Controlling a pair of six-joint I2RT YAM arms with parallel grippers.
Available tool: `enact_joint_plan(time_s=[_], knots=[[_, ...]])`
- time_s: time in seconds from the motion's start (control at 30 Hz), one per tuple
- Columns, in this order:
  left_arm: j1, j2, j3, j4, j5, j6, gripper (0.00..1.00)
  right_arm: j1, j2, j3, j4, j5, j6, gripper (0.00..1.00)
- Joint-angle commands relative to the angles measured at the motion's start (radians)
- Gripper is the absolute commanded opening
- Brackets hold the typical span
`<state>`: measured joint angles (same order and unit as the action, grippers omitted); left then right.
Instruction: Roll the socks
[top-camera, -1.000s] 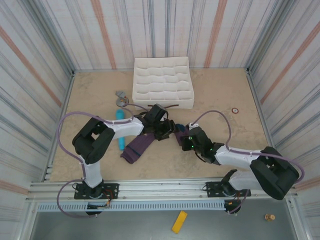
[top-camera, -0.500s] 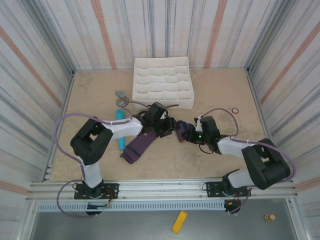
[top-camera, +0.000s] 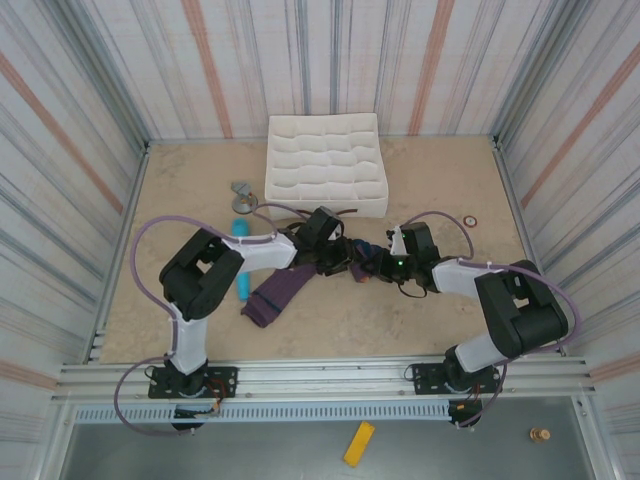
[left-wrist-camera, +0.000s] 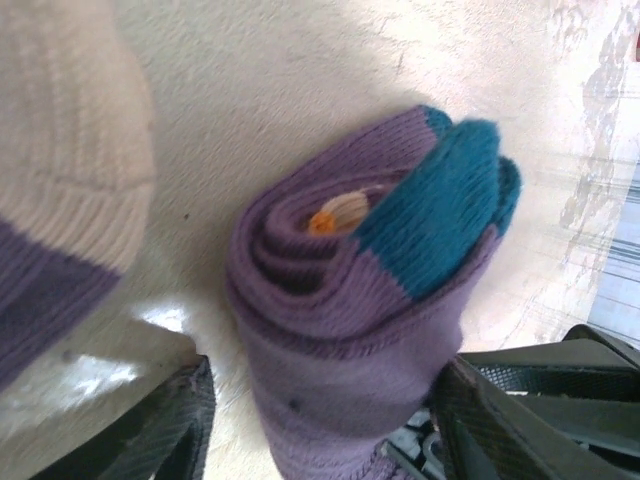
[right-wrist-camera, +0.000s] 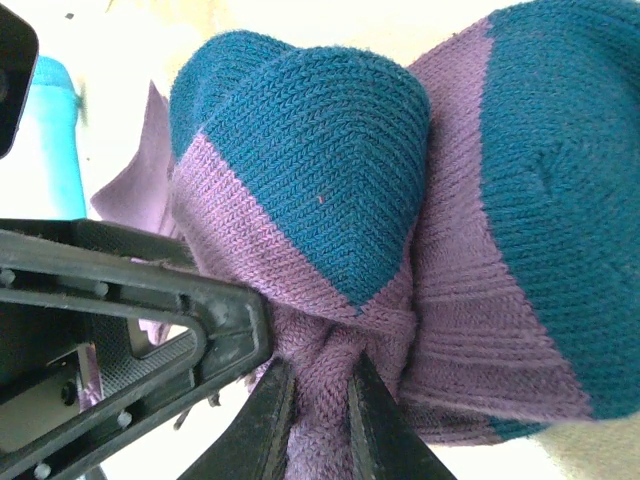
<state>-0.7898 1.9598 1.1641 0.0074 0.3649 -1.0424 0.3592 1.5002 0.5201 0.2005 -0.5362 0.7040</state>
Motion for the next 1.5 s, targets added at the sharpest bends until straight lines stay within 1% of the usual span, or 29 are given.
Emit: enact_joint_plan(time_s=[0.0, 0.07, 0.2, 0.33, 0.37, 0.43, 0.53, 0.63, 0.73, 0.9, 1.03, 1.1, 1.3, 1.47], knots=[[0.010, 0.037, 0.037, -0.053, -0.034, 0.024, 0.54, -0.009, 0.047, -0.032, -0.199, -0.009, 0.019, 0.05], [0.012, 0.058, 0.058, -0.096, -0.035, 0.027, 0.48, -0.016, 0.044, -0.029, -0.200, -0.023, 0.012, 0.07], [0.012, 0.083, 0.067, -0.115, -0.023, 0.017, 0.30, -0.020, 0.038, -0.014, -0.224, -0.023, -0.018, 0.11], [0.011, 0.081, 0.071, -0.167, -0.036, 0.013, 0.21, -0.017, -0.020, -0.012, -0.248, -0.009, -0.055, 0.21], [0.011, 0.077, 0.073, -0.184, -0.041, 0.015, 0.19, -0.013, -0.048, -0.008, -0.263, 0.009, -0.062, 0.26], [0.009, 0.069, 0.081, -0.226, -0.050, 0.027, 0.13, -0.002, -0.124, 0.002, -0.312, 0.062, -0.085, 0.43], [0.008, 0.052, 0.082, -0.265, -0.052, 0.026, 0.06, 0.038, -0.233, 0.042, -0.411, 0.161, -0.152, 0.60], [0.007, 0.036, 0.077, -0.285, -0.037, 0.022, 0.04, 0.108, -0.329, 0.064, -0.469, 0.298, -0.214, 0.71], [0.008, 0.028, 0.071, -0.308, -0.013, 0.016, 0.03, 0.203, -0.414, 0.052, -0.465, 0.447, -0.266, 0.79], [0.008, 0.034, 0.041, -0.297, 0.043, -0.003, 0.02, 0.356, -0.479, 0.005, -0.406, 0.633, -0.355, 0.82], [0.008, 0.019, 0.020, -0.301, 0.045, -0.006, 0.02, 0.466, -0.467, -0.032, -0.338, 0.762, -0.413, 0.81], [0.009, 0.012, 0.018, -0.307, 0.054, 0.000, 0.02, 0.535, -0.457, -0.048, -0.295, 0.852, -0.443, 0.81], [0.010, 0.011, 0.012, -0.319, 0.101, 0.038, 0.02, 0.671, -0.363, -0.052, -0.196, 1.000, -0.491, 0.79], [0.012, -0.005, -0.020, -0.325, 0.105, 0.050, 0.02, 0.733, -0.262, -0.079, -0.104, 1.095, -0.494, 0.77]])
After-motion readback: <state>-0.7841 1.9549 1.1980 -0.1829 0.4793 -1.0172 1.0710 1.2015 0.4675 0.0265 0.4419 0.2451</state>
